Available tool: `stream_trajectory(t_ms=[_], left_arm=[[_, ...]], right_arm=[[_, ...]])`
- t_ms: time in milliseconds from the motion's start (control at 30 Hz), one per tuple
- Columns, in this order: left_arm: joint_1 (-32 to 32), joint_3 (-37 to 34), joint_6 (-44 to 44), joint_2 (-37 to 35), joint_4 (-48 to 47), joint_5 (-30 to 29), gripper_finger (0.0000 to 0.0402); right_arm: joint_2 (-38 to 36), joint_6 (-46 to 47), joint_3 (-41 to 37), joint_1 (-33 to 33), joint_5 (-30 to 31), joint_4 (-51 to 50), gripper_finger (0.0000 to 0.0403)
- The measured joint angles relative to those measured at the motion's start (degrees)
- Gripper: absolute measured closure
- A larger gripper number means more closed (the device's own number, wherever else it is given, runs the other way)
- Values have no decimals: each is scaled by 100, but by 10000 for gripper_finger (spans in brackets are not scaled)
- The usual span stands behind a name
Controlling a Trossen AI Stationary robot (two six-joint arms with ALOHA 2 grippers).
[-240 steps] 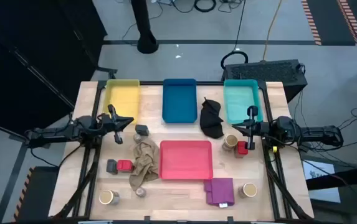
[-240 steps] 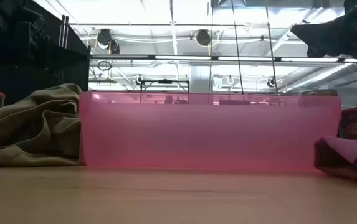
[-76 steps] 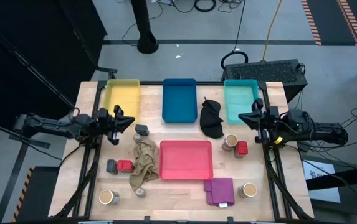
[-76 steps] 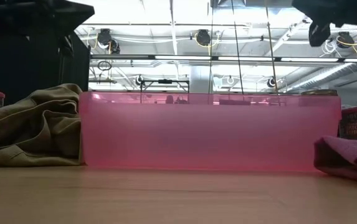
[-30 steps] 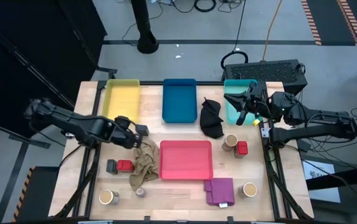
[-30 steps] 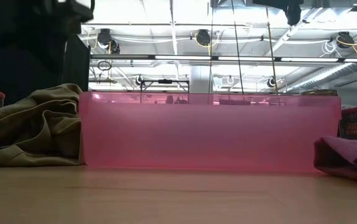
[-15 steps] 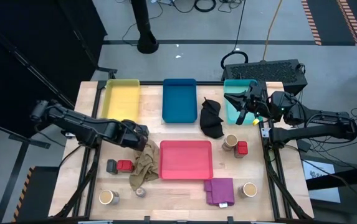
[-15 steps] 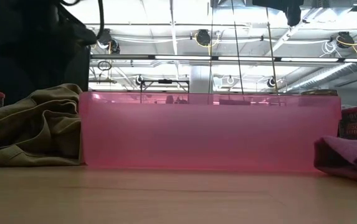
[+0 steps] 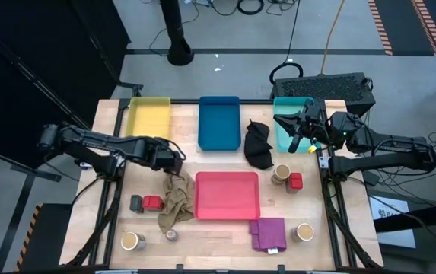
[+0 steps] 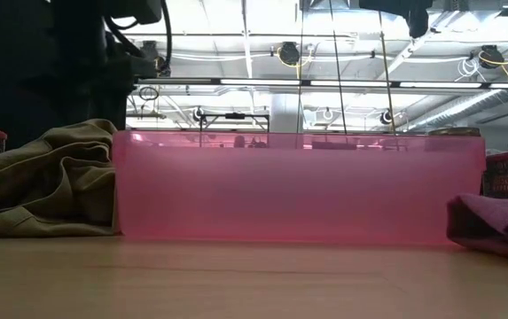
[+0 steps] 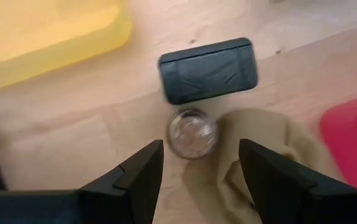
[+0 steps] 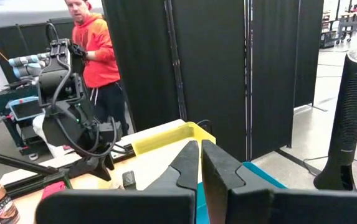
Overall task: Sort spices by type
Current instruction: Put the top brown seasoning bottle into the blue bin
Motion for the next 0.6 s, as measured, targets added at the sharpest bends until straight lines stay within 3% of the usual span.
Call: stream_trajectory(t_ms=[600], left_arm=[[55,-550,-181,0,641,116,185]], right_arm=[[-2,212,0,2,-153,-309,403]])
